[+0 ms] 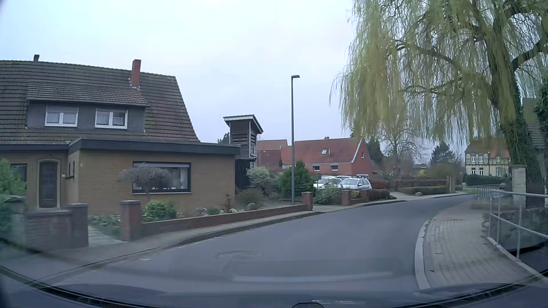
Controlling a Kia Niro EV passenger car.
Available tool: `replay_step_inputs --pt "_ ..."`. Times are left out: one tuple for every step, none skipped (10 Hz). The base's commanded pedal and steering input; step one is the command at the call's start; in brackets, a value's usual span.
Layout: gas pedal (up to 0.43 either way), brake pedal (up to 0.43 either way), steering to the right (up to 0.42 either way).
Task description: Follow the waypoints while adhering to traffic rules and regulations
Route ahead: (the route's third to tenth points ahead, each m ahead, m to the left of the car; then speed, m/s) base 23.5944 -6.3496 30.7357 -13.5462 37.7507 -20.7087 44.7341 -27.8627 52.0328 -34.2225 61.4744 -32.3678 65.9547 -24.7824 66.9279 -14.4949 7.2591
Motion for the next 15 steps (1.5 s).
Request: replay_step_inputs --pt "0.169 0.0 0.115" --pt "0.169 0.0 0.124" --pt "0.169 0.0 0.134" --pt "0.169 0.0 0.146" --pt "0.169 0.0 0.152" --pt "0.169 0.0 0.156" --pt "0.169 0.0 0.162" --pt "0.169 0.0 0.17" --pt "0.169 0.0 0.175" --pt "0.169 0.0 0.176" --pt "0.169 0.0 0.175" --pt "0.169 0.0 0.177" --pt "0.169 0.0 0.179" --pt "0.169 0.0 0.178" --pt "0.169 0.0 0.172"
